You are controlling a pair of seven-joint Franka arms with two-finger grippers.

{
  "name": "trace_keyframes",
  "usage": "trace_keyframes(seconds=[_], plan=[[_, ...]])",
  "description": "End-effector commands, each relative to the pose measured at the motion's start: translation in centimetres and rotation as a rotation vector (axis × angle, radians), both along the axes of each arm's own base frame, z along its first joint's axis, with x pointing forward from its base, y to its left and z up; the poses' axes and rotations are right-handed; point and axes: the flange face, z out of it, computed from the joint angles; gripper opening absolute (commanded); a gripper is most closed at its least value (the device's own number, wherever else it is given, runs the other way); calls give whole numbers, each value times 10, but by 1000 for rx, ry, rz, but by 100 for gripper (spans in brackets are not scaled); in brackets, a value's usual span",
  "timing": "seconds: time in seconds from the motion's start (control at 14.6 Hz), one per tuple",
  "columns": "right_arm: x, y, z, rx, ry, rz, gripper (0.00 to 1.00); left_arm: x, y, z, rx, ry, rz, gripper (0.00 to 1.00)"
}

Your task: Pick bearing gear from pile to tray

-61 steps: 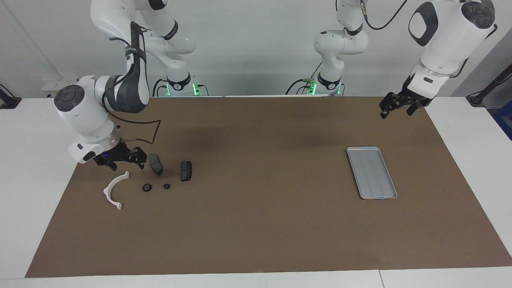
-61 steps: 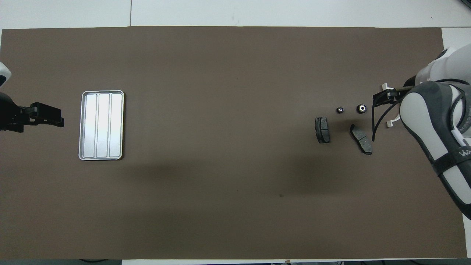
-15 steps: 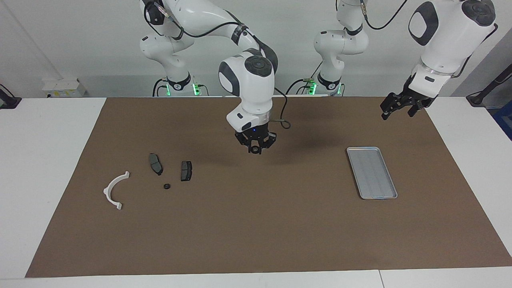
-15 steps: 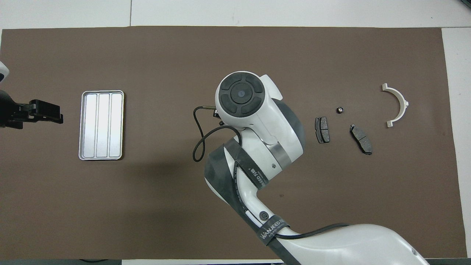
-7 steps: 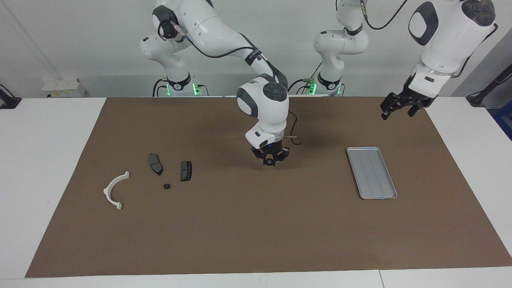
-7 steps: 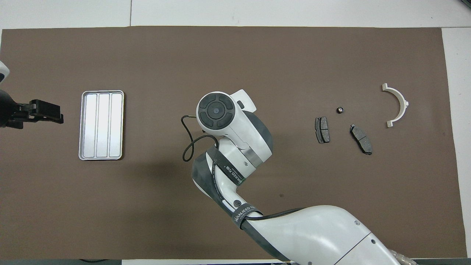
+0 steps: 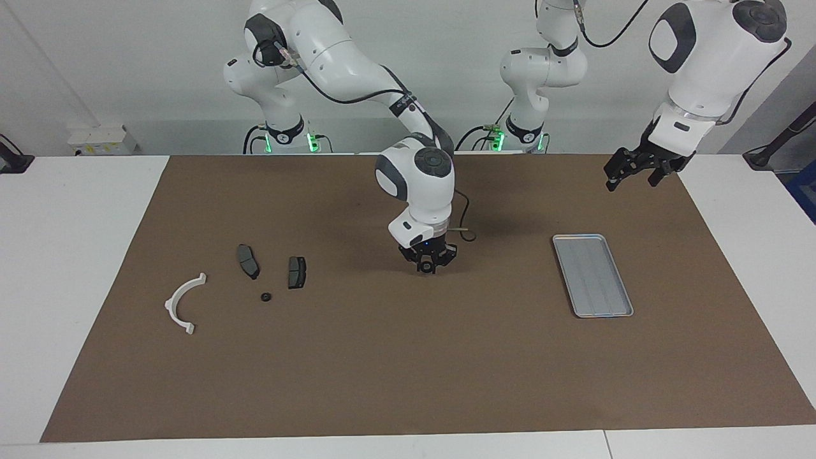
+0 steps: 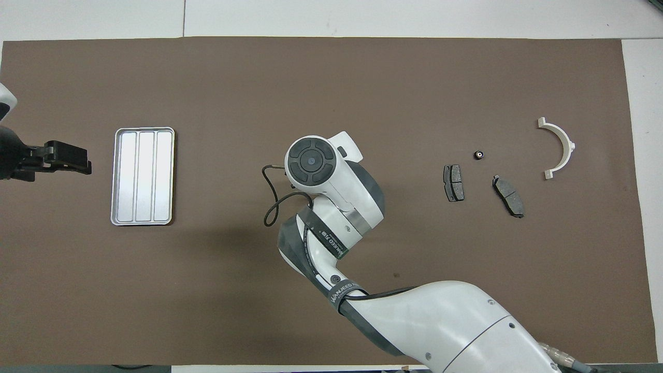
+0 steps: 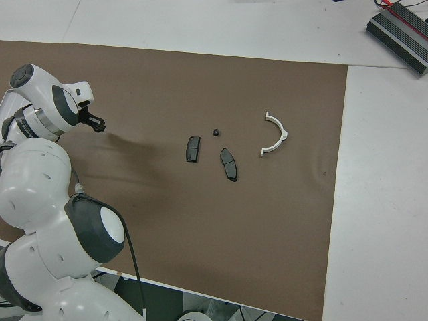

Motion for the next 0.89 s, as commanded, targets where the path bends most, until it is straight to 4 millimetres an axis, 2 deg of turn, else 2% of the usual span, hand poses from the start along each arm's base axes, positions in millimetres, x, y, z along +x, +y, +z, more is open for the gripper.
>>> trace_keyframes(seconds=[0.0, 0.07, 0.14, 0.21, 0.27, 0.41, 0.48, 0.55, 0.62, 0.68, 0.82], plan=[[-3, -6, -10, 16, -6, -9, 0, -6, 3, -1, -10, -2, -6, 100], [-3, -7, -11, 16, -4, -10, 0, -6, 3, -1, -10, -1, -6, 100], [-4, -7, -11, 15, 0, -11, 7, -6, 4, -1, -10, -1, -2, 100], [-3, -9, -12, 21, 16, -28, 78, -6, 3, -1, -10, -1, -4, 100], [-4, -10, -13, 30, 29, -40, 100, -6, 3, -1, -10, -1, -4, 100], [-1, -10, -7, 36, 31, -48, 100, -6, 3, -1, -10, -1, -2, 100], [1, -7, 3, 38, 42, -53, 100, -6, 3, -1, -10, -2, -1, 100], [9, -4, 22, 43, 52, -61, 100, -6, 3, -1, -10, -2, -1, 100], [24, -21, 39, 23, 64, -80, 100, -6, 3, -1, -10, -4, -2, 100], [45, -51, 62, 15, 79, -78, 100, -6, 2, -1, -10, -2, -4, 100], [67, -100, 103, 27, 90, -11, 100, -6, 1, -1, -9, -3, 14, 100]])
